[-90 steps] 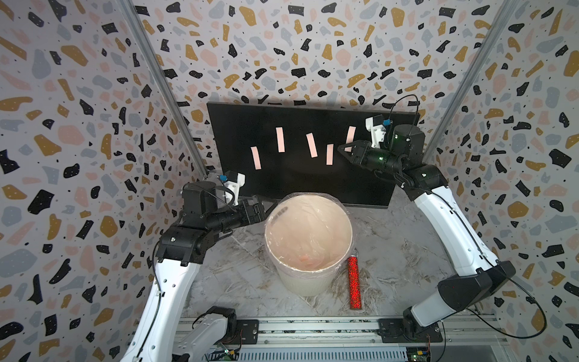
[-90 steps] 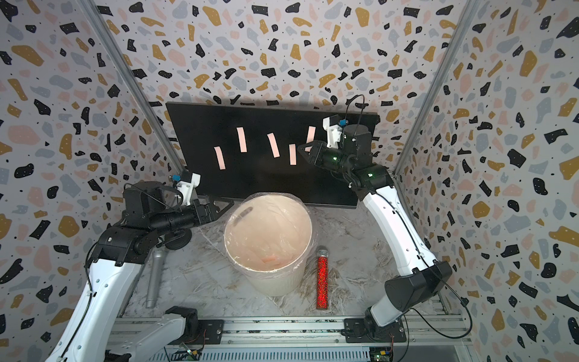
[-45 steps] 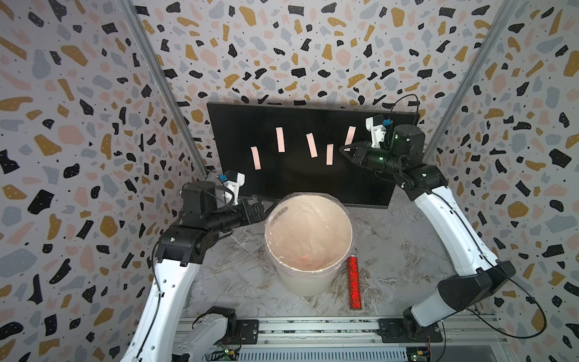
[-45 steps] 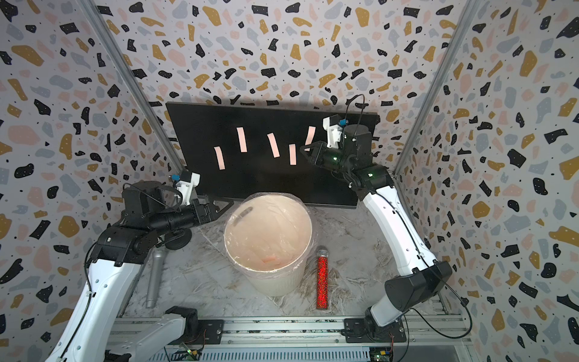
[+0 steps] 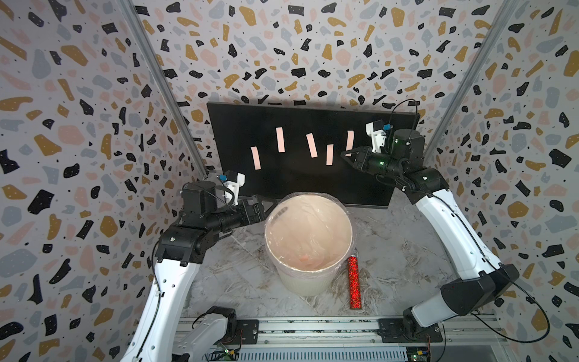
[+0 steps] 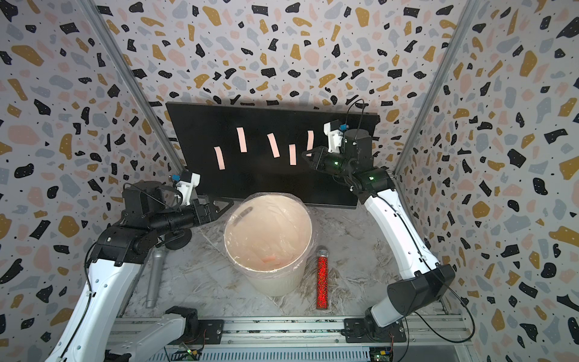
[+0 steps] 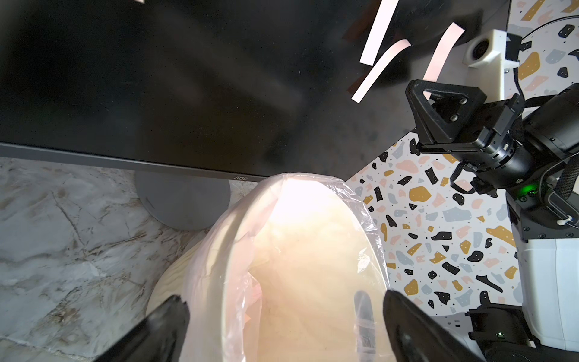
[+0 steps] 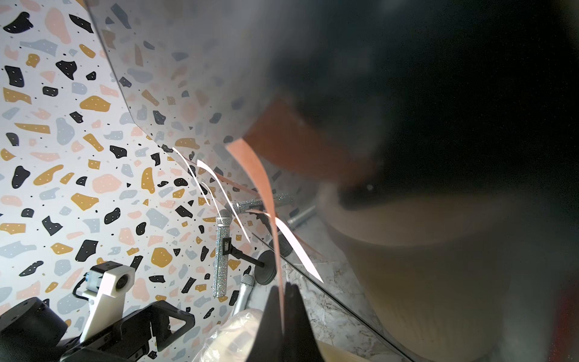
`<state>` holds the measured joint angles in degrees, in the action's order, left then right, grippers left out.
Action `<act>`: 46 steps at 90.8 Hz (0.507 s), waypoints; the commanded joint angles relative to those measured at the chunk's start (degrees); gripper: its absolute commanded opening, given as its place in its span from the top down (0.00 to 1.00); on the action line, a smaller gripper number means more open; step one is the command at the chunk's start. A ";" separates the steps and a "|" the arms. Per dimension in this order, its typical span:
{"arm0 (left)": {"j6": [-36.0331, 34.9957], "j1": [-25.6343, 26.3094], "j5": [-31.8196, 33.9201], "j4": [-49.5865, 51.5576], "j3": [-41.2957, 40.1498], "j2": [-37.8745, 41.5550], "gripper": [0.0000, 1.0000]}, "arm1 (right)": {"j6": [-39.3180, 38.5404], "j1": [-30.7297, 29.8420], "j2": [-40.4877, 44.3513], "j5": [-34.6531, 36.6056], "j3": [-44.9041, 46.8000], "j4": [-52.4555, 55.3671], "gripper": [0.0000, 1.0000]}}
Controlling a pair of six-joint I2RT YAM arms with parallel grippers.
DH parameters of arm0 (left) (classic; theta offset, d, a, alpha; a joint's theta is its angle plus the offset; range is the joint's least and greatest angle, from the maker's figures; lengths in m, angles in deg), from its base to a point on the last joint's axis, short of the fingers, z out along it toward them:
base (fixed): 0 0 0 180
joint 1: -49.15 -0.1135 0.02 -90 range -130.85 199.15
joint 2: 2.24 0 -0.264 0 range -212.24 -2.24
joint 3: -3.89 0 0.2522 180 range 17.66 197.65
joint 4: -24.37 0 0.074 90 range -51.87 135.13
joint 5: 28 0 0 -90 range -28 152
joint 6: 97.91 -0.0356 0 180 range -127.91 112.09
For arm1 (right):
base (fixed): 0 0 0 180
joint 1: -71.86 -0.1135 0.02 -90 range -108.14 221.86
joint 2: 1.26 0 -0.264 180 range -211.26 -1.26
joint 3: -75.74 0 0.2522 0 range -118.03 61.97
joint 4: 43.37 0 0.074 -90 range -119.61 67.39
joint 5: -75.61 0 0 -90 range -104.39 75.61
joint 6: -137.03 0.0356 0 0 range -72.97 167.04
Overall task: Remove the sticky note from the monitor
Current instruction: Tear off the sticky note from the monitor.
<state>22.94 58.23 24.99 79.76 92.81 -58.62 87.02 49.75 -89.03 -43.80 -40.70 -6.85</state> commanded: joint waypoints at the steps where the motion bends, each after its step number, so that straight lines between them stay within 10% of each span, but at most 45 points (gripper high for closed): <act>1: -0.44 0.23 -0.60 -1.11 1.80 0.36 0.00 | -0.27 0.36 2.55 -1.17 0.50 1.53 1.00; 46: 0.07 0.26 -0.64 -2.08 0.33 0.52 0.01 | -3.42 -1.43 9.32 -5.74 7.03 4.38 1.00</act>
<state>22.96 58.23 24.99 79.72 92.81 -58.59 86.06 49.40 -83.23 -47.82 -34.62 -3.92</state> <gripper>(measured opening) 0.994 0.053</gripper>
